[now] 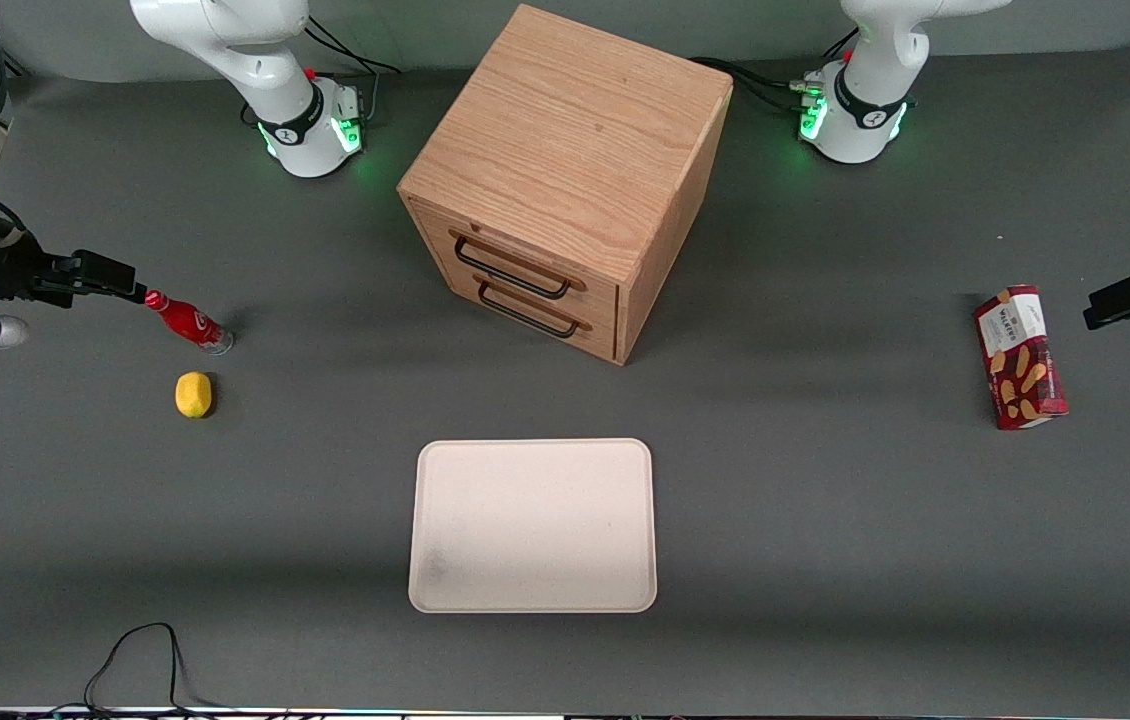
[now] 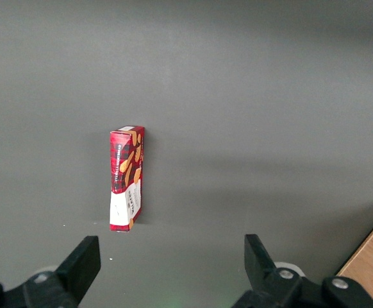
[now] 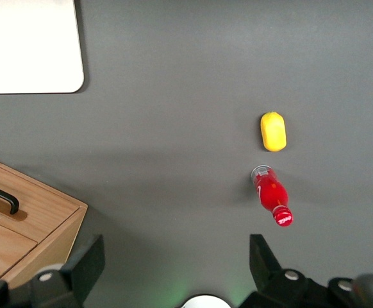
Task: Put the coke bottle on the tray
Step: 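Move the open right gripper over the red Coca-Cola bottle's cap end, then lower the right gripper and close it around the bottle's cap end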
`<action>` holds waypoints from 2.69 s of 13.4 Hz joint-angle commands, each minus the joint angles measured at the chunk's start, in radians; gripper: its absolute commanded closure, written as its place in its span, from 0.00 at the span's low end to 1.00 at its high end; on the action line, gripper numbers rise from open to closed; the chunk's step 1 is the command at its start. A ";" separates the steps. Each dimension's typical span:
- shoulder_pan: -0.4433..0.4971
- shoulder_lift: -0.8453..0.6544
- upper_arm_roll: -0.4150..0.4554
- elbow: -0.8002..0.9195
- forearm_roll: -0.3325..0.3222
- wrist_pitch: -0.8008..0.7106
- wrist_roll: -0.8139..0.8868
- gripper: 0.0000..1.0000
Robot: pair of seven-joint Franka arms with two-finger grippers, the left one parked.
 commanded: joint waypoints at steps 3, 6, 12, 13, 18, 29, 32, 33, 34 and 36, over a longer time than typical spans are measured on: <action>-0.008 0.015 0.003 0.048 0.001 -0.022 0.011 0.00; -0.007 0.021 0.003 0.057 -0.001 -0.024 0.009 0.00; -0.008 0.019 0.000 0.054 -0.001 -0.027 0.011 0.00; -0.008 0.019 0.000 0.052 -0.002 -0.027 0.017 0.00; -0.008 0.018 -0.002 0.048 -0.010 -0.059 0.008 0.00; -0.028 -0.296 -0.089 -0.255 -0.136 -0.041 -0.210 0.00; -0.028 -0.364 -0.129 -0.393 -0.139 0.048 -0.224 0.00; -0.028 -0.369 -0.140 -0.426 -0.139 0.079 -0.224 0.00; -0.028 -0.367 -0.152 -0.453 -0.142 0.103 -0.224 0.00; -0.030 -0.367 -0.161 -0.529 -0.168 0.171 -0.224 0.00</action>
